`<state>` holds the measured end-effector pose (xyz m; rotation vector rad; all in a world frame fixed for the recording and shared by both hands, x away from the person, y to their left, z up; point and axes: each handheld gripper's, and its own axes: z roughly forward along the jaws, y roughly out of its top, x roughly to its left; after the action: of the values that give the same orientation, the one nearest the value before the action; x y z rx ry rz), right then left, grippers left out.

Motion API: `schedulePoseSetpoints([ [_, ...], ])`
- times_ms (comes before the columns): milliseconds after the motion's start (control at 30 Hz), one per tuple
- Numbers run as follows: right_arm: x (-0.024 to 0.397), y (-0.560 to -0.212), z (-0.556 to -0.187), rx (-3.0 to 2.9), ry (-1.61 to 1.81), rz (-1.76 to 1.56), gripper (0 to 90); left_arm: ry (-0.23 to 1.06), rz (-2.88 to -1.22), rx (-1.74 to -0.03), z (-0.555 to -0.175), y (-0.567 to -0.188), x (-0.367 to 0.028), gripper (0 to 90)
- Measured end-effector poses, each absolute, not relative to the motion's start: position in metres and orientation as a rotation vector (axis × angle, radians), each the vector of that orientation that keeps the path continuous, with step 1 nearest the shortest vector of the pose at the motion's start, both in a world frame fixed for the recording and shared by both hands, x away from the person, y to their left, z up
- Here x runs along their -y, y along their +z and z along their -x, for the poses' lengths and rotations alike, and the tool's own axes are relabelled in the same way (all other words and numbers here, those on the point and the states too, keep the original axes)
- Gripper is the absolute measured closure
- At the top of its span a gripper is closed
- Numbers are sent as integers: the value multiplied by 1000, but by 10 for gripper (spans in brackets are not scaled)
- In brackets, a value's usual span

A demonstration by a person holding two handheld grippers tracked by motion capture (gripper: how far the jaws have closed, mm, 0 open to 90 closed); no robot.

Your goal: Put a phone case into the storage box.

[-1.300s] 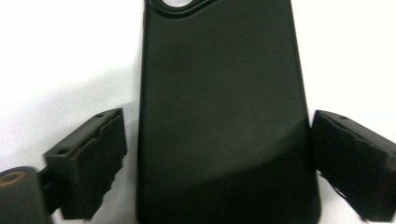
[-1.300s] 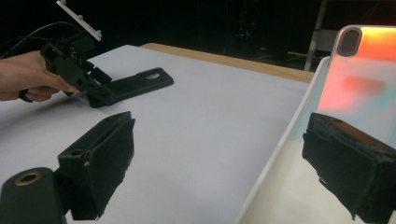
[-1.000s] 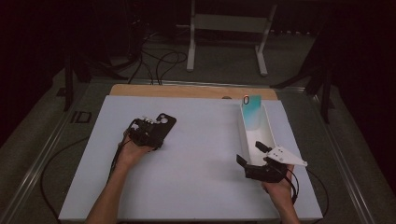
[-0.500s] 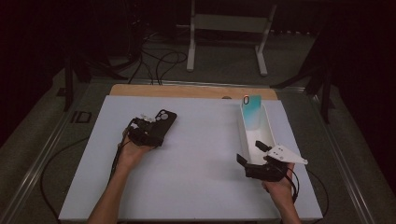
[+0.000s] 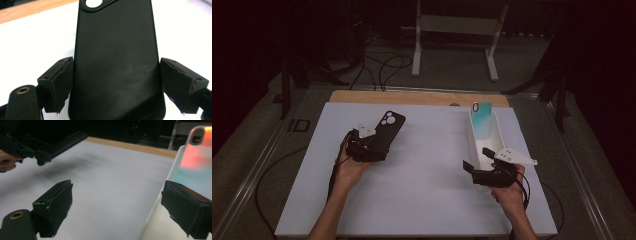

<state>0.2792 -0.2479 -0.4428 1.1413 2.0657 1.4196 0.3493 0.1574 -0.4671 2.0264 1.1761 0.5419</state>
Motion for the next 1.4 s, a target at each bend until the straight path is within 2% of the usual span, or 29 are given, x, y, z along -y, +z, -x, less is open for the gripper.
schedulePoseSetpoints([
  [467,229,-423,-294,-2115,1439,-1121,99,589,-1950,-1033,-314,-450,-141,154],
  [967,198,-410,-309,-2184,1479,-1075,100,587,-1935,-919,-296,-445,-129,153],
  [1400,173,-406,-319,-2249,1530,-1088,135,580,-1933,-823,-282,-440,-107,152],
])
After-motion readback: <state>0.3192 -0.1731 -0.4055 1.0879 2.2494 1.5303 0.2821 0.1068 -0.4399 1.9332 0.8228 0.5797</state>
